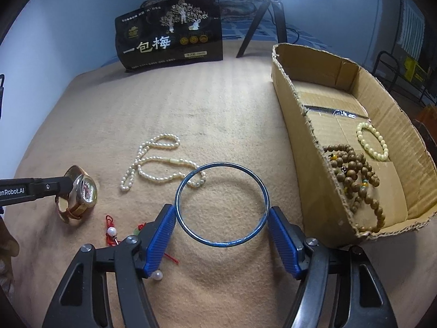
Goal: Organize jewelry
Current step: 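Close left tool on watch strap while right tool closes on blue bangle, then carry watch in left tool while right tool carries bangle over the box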
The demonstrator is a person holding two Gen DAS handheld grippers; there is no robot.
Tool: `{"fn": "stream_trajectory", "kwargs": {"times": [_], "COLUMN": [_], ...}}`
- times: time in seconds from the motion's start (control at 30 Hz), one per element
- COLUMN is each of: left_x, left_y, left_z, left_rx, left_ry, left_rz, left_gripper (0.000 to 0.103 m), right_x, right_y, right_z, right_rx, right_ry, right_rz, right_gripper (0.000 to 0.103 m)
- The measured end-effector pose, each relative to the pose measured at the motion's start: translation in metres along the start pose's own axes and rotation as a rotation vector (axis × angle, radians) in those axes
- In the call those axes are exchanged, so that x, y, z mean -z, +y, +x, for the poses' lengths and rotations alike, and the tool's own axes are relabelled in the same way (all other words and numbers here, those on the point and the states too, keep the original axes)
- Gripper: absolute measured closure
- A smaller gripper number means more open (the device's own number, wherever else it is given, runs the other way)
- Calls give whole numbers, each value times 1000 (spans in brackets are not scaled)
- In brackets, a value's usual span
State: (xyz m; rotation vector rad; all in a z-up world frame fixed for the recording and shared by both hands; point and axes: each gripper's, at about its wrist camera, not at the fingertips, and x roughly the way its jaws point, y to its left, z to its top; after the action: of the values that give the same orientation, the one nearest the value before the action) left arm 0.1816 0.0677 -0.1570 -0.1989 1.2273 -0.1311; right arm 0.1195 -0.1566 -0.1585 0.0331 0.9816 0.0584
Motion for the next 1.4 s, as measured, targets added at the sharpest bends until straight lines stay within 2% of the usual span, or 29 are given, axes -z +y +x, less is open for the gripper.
{"fn": "stream_trajectory", "kwargs": {"times": [0.4, 0.77, 1.1, 1.4], "left_x": [-4, -11, -15, -15], "left_y": [-10, -50, -109, -173], "left_z": [-30, -66, -88, -76], "left_rx": [20, 95, 162, 223], "left_ry": [-71, -161, -225, -221], "left_rz": [-12, -10, 29, 89], "left_gripper": [97, 97, 97, 97], "right_x": [-1, -15, -43, -74], "right_y": [2, -8, -55, -114], "right_z": [-32, -79, -107, -125], "right_rx": [-74, -97, -68, -31], "right_ry": [-36, -109, -140, -159], "right_rz": [-37, -86, -61, -24], "right_gripper": [32, 32, 32, 32]}}
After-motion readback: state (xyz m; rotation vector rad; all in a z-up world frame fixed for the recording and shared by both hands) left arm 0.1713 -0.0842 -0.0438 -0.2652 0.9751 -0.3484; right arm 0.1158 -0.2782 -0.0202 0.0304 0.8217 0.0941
